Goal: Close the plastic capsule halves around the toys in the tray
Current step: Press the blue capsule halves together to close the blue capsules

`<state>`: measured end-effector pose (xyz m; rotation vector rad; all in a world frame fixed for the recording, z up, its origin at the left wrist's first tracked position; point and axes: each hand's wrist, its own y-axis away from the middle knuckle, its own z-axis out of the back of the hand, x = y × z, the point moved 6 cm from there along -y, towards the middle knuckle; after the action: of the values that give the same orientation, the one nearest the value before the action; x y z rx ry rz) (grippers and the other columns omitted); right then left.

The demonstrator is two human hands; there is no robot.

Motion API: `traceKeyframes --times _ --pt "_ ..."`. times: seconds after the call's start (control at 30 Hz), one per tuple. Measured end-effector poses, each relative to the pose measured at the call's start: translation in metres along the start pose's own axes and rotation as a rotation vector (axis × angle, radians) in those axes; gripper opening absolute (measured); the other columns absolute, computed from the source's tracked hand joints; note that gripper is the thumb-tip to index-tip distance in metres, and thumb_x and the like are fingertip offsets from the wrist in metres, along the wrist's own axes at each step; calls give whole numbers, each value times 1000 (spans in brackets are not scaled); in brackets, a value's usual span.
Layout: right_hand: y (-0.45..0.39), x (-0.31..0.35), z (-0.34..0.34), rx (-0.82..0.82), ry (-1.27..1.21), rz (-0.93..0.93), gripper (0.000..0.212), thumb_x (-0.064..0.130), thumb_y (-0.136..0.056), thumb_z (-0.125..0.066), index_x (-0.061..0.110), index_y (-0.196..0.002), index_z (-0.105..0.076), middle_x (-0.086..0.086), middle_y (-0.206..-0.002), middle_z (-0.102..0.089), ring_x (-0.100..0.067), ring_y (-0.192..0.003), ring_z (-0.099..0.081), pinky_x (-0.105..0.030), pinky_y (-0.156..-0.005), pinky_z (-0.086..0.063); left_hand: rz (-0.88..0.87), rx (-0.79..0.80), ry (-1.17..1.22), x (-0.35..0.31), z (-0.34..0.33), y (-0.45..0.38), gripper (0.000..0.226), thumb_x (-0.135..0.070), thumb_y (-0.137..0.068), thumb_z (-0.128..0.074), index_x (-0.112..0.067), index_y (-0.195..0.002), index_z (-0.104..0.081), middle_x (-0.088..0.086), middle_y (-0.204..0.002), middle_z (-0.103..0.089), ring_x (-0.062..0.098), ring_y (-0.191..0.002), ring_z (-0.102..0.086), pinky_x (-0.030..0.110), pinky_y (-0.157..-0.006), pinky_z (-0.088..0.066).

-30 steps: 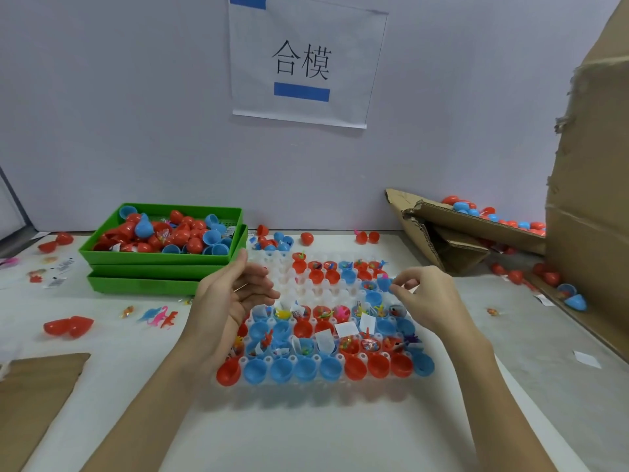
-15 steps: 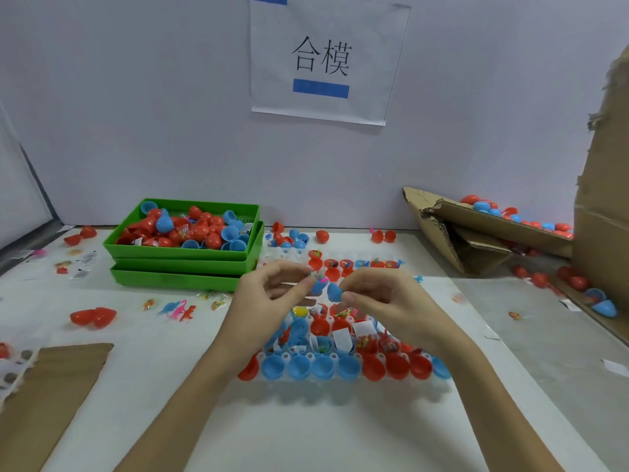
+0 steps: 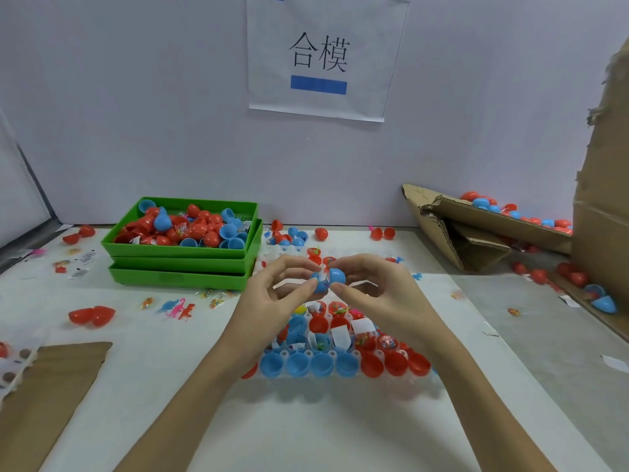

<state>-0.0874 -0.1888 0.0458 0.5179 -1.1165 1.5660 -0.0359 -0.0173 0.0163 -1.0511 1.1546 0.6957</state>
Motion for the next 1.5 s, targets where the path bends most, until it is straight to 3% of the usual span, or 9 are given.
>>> traceKeyframes --times 0.2,0.43,0.67,0.9,1.0,1.13,1.23,1.4,1.5 --pt "1 1 -4 -46 -107 18 30 23 -93 -73 13 -121 -71 7 -107 -75 -6 -90 -75 -20 -78 -60 -47 -32 -24 -5 1 0 29 -27 -81 -85 -25 -108 -72 -8 -105 -77 18 -95 -78 25 -80 -62" --pt "0 -1 -10 -21 -190 -9 29 25 -94 -72 18 -122 -70 15 -103 -75 -7 -93 -75 -18 -75 -58 -61 -79 32 -4 6 0 13 -20 -91 -76 -15 -102 -71 3 -93 -80 20 -92 -79 33 -83 -64" --pt "2 3 -18 -81 -116 71 29 22 -90 -78 20 -118 -69 16 -108 -72 -8 -99 -73 -26 -76 -62 -157 -168 -40 -10 5 5 19 -32 -84 -76 -24 -101 -74 -10 -98 -79 10 -96 -76 17 -77 -59" --pt "3 1 -18 -161 -165 41 29 24 -92 -75 20 -120 -72 13 -106 -74 -8 -97 -73 -27 -73 -63 -297 -153 -140 -17 1 10 26 -30 -90 -71 -18 -113 -76 -7 -107 -78 18 -103 -75 24 -86 -61" --pt "3 3 -17 -142 -236 40 31 22 -91 -74 21 -123 -72 12 -110 -75 -9 -98 -73 -22 -69 -61 -381 -200 -165 -24 1 14 25 -29 -89 -73 -20 -112 -76 -8 -109 -77 16 -105 -74 20 -88 -59" --pt "5 7 -20 -157 -242 64 32 24 -90 -75 19 -122 -72 8 -108 -76 -11 -96 -74 -24 -74 -62 -340 -227 -88 -23 4 13 34 -25 -83 -79 -23 -114 -67 -16 -106 -75 9 -103 -74 15 -85 -57" --pt "5 7 -19 -191 -262 61 31 27 -89 -76 20 -119 -72 10 -104 -76 -13 -96 -74 -29 -80 -63 -323 -191 -57 -24 4 12 35 -31 -86 -76 -24 -120 -71 -16 -112 -76 8 -108 -73 18 -87 -58" --pt "6 8 -14 -263 -253 64 34 34 -85 -75 21 -115 -71 8 -103 -75 -13 -97 -73 -28 -84 -62 -371 -70 -125 -26 -6 11 42 -16 -90 -73 -19 -131 -68 -5 -131 -68 13 -123 -67 22 -95 -57" --pt "6 10 -14 -257 -237 90 35 36 -85 -75 18 -114 -71 9 -103 -74 -14 -98 -73 -26 -83 -61 -384 -68 -163 -26 -5 11 45 -15 -87 -75 -18 -131 -68 -3 -132 -66 13 -121 -68 22 -95 -57"
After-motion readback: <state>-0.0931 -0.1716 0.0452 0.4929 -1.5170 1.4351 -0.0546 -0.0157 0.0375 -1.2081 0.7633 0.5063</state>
